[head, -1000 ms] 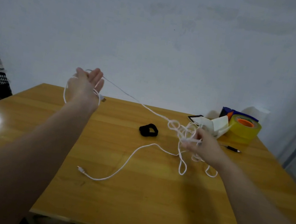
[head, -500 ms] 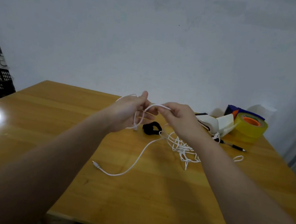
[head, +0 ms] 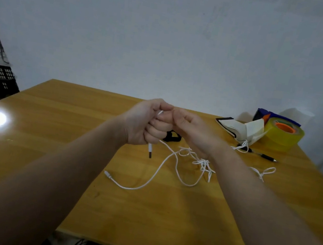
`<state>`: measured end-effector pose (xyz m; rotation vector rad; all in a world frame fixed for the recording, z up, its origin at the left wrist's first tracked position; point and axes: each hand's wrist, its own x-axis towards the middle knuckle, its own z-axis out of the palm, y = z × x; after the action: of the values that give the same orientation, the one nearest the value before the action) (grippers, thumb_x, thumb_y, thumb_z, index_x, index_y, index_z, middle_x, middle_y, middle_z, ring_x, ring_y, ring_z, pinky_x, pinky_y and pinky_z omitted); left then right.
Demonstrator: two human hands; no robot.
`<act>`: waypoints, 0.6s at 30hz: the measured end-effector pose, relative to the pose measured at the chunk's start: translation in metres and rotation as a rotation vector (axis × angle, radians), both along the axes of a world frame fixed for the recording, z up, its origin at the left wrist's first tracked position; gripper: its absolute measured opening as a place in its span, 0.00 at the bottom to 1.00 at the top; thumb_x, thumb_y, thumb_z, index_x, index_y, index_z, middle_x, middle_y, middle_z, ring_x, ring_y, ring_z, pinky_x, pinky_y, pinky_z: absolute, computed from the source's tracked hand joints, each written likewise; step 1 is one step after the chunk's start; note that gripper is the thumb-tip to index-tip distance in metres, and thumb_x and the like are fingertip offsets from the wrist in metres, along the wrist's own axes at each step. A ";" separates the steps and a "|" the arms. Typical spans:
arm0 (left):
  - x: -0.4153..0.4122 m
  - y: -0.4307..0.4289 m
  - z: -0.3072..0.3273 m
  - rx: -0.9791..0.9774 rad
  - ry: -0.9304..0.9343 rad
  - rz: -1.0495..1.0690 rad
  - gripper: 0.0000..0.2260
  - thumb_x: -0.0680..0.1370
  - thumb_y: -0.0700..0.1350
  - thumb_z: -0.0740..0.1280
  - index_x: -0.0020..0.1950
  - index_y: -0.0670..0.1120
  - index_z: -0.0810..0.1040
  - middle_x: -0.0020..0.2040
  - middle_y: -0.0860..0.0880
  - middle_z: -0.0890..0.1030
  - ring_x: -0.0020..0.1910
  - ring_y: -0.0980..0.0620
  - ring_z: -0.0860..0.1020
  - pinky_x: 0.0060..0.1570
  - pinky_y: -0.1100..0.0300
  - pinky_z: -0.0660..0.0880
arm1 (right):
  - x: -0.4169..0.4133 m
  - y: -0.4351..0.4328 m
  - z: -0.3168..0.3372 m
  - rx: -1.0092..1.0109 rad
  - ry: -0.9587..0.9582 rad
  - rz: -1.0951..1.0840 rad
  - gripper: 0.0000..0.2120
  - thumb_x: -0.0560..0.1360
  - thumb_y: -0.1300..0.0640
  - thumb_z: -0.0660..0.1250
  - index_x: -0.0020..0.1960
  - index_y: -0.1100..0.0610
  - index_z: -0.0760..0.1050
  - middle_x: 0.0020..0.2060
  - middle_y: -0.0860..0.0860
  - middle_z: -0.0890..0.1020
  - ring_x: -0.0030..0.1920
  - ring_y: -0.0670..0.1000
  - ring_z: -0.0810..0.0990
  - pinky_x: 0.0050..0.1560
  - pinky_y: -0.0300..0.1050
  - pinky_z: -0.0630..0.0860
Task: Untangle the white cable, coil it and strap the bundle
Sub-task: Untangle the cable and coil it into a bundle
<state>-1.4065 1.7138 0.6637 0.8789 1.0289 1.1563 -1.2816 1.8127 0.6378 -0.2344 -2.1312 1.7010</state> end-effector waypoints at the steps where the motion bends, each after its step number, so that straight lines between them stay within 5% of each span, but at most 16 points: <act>1: -0.004 0.000 -0.001 0.024 -0.044 0.034 0.18 0.73 0.51 0.56 0.23 0.49 0.64 0.22 0.54 0.53 0.22 0.55 0.48 0.21 0.67 0.45 | 0.000 0.002 -0.001 -0.045 0.022 0.000 0.15 0.73 0.47 0.62 0.51 0.56 0.78 0.44 0.51 0.82 0.50 0.50 0.81 0.58 0.47 0.74; 4: -0.023 -0.003 -0.004 0.065 -0.149 0.152 0.21 0.77 0.53 0.54 0.24 0.50 0.61 0.25 0.54 0.51 0.22 0.56 0.48 0.19 0.67 0.46 | -0.001 0.009 -0.005 -0.094 0.077 -0.131 0.03 0.74 0.58 0.67 0.45 0.58 0.75 0.31 0.50 0.77 0.36 0.51 0.77 0.44 0.43 0.75; 8: -0.022 -0.008 -0.007 -0.015 -0.113 0.000 0.17 0.75 0.53 0.54 0.28 0.51 0.55 0.25 0.54 0.51 0.21 0.56 0.49 0.20 0.69 0.47 | -0.011 0.017 -0.004 -0.055 0.023 -0.151 0.16 0.79 0.54 0.62 0.66 0.50 0.70 0.61 0.50 0.77 0.63 0.48 0.74 0.63 0.46 0.72; 10: -0.011 -0.006 -0.007 -0.018 -0.092 -0.061 0.16 0.74 0.52 0.54 0.28 0.50 0.55 0.24 0.53 0.52 0.21 0.56 0.49 0.21 0.69 0.46 | -0.023 0.009 -0.004 -0.097 -0.062 -0.035 0.13 0.79 0.53 0.61 0.63 0.50 0.73 0.60 0.47 0.78 0.65 0.45 0.72 0.67 0.48 0.67; 14: -0.011 0.000 -0.002 0.032 -0.175 0.046 0.20 0.76 0.51 0.53 0.24 0.50 0.59 0.23 0.53 0.52 0.21 0.56 0.49 0.20 0.69 0.46 | -0.034 -0.006 -0.008 -0.029 -0.060 -0.138 0.14 0.81 0.55 0.58 0.50 0.63 0.77 0.42 0.51 0.80 0.48 0.48 0.77 0.58 0.46 0.73; 17: -0.024 -0.003 -0.006 0.029 -0.169 0.280 0.22 0.81 0.51 0.54 0.26 0.49 0.62 0.21 0.54 0.58 0.18 0.58 0.53 0.17 0.67 0.49 | -0.030 0.002 -0.003 -0.117 0.016 -0.268 0.18 0.81 0.50 0.56 0.37 0.59 0.69 0.24 0.49 0.74 0.27 0.49 0.75 0.37 0.46 0.78; 18: -0.028 -0.004 -0.009 0.034 -0.134 0.346 0.21 0.81 0.51 0.55 0.29 0.49 0.61 0.22 0.54 0.59 0.18 0.58 0.55 0.17 0.67 0.51 | -0.026 0.004 0.000 -0.092 0.004 -0.274 0.17 0.80 0.49 0.57 0.37 0.58 0.66 0.22 0.49 0.69 0.22 0.48 0.70 0.28 0.43 0.73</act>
<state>-1.4343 1.7099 0.6546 0.6535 1.0793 1.5057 -1.3079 1.8167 0.6375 -0.5239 -1.9180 1.6359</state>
